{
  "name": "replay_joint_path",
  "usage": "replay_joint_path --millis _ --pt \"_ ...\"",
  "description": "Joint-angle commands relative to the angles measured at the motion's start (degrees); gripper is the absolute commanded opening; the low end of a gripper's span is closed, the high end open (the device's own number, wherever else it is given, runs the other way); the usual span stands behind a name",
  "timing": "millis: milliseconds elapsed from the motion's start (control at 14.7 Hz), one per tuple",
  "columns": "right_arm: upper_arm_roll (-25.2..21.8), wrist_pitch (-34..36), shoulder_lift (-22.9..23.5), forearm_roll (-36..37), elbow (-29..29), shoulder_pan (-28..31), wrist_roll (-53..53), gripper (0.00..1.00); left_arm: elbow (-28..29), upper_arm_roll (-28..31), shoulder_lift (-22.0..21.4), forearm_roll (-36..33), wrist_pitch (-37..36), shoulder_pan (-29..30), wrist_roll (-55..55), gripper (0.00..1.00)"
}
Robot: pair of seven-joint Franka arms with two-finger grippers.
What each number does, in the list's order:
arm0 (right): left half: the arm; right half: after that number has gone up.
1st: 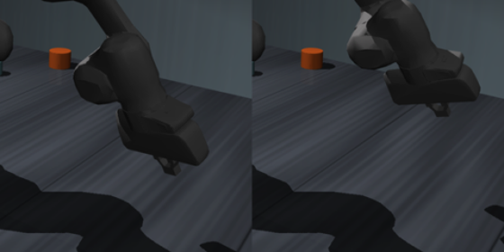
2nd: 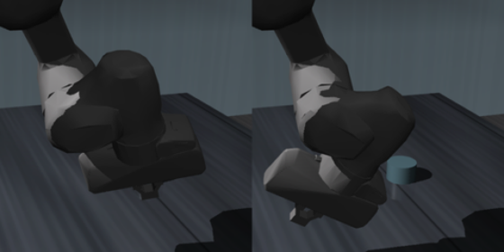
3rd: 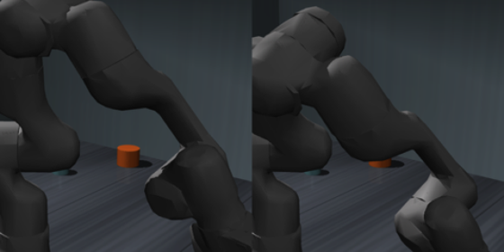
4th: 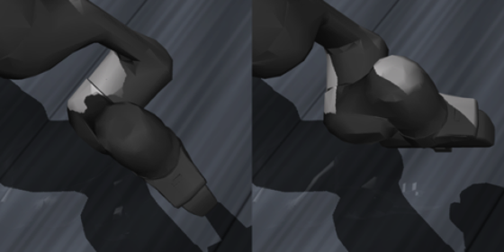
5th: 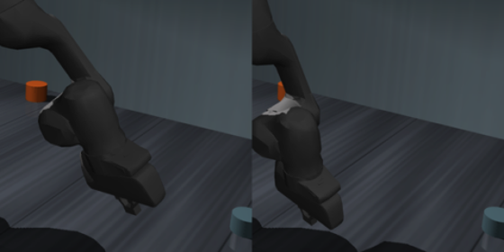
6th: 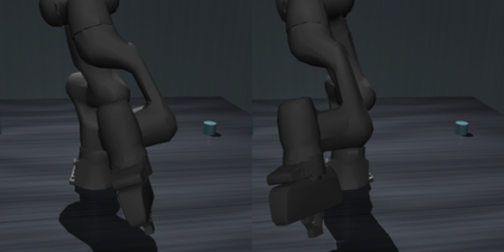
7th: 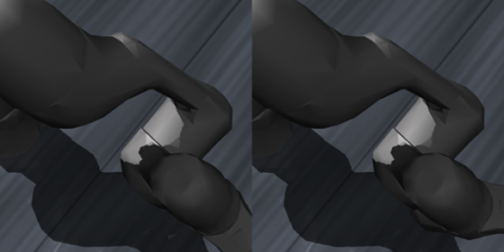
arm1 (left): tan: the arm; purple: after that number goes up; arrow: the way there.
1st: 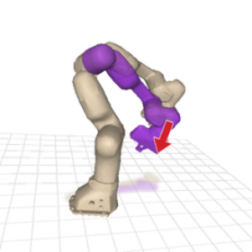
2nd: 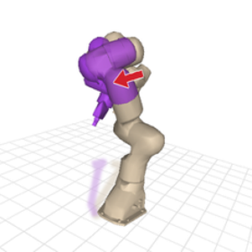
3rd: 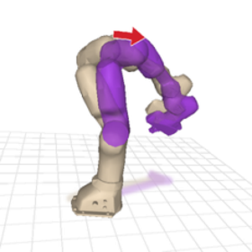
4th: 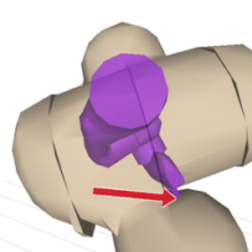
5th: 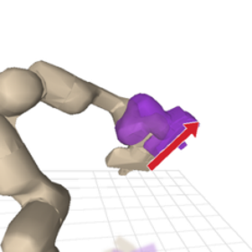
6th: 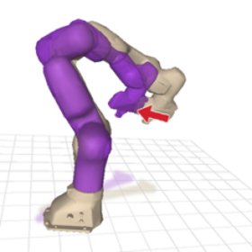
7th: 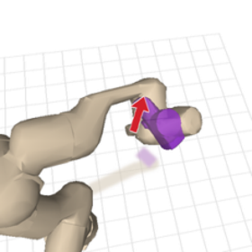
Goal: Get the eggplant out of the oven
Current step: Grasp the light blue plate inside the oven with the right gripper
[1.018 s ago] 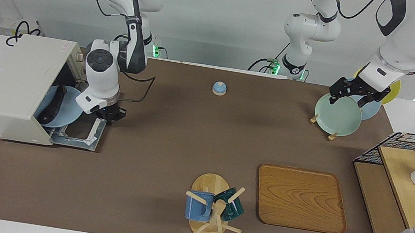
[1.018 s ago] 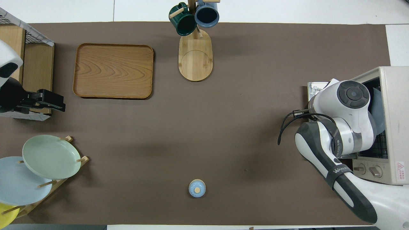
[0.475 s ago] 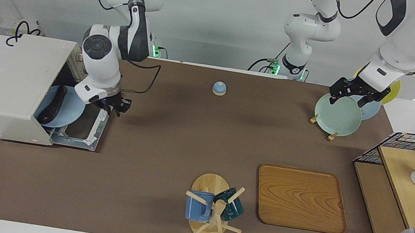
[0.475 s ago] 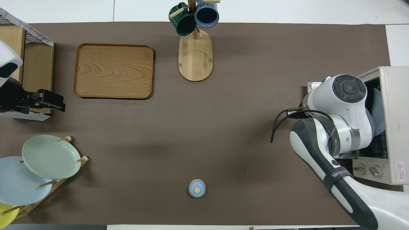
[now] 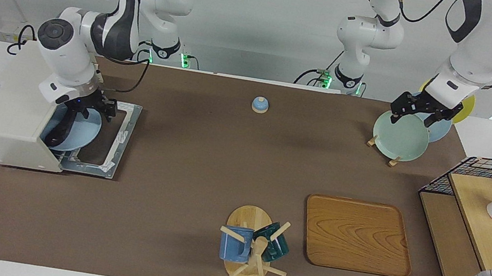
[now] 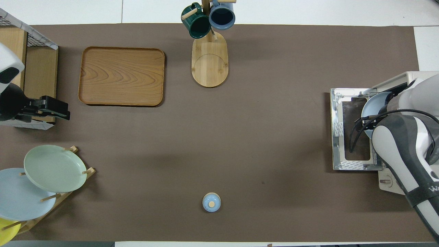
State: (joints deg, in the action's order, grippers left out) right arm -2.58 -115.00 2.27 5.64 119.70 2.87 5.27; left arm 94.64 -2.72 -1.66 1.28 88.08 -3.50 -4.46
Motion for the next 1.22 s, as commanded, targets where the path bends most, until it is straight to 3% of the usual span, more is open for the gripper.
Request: replay_joint_path --millis 0,271,475,747,950,1154 --pt "0.47 -4.24 -1.65 -0.98 4.3 -0.5 0.7 0.56 0.28 -0.27 -0.62 -1.11 -0.11 0.33 0.33 1.0" --pt "0.47 -8.22 -2.0 -0.98 7.39 0.9 2.64 0.42 0.29 -0.27 -0.62 -1.11 -0.11 0.33 0.24 1.0" --pt "0.47 -9.02 -2.0 -0.98 7.66 1.0 4.21 0.0 0.37 -0.27 -0.62 -1.11 -0.11 0.33 0.24 1.0" --pt "1.17 -6.39 -1.92 -0.63 6.44 -1.01 5.19 0.0 0.37 -0.27 -0.62 -1.11 -0.11 0.25 0.15 1.0" --pt "1.35 1.76 0.18 -0.46 -1.72 -11.88 -3.98 0.0 0.37 -0.27 -0.62 -1.11 -0.11 0.25 0.15 1.0" --pt "1.26 3.99 0.46 -0.02 -4.2 -23.58 -17.53 0.0 0.37 -0.18 -0.62 -1.11 0.07 0.33 0.07 1.0"
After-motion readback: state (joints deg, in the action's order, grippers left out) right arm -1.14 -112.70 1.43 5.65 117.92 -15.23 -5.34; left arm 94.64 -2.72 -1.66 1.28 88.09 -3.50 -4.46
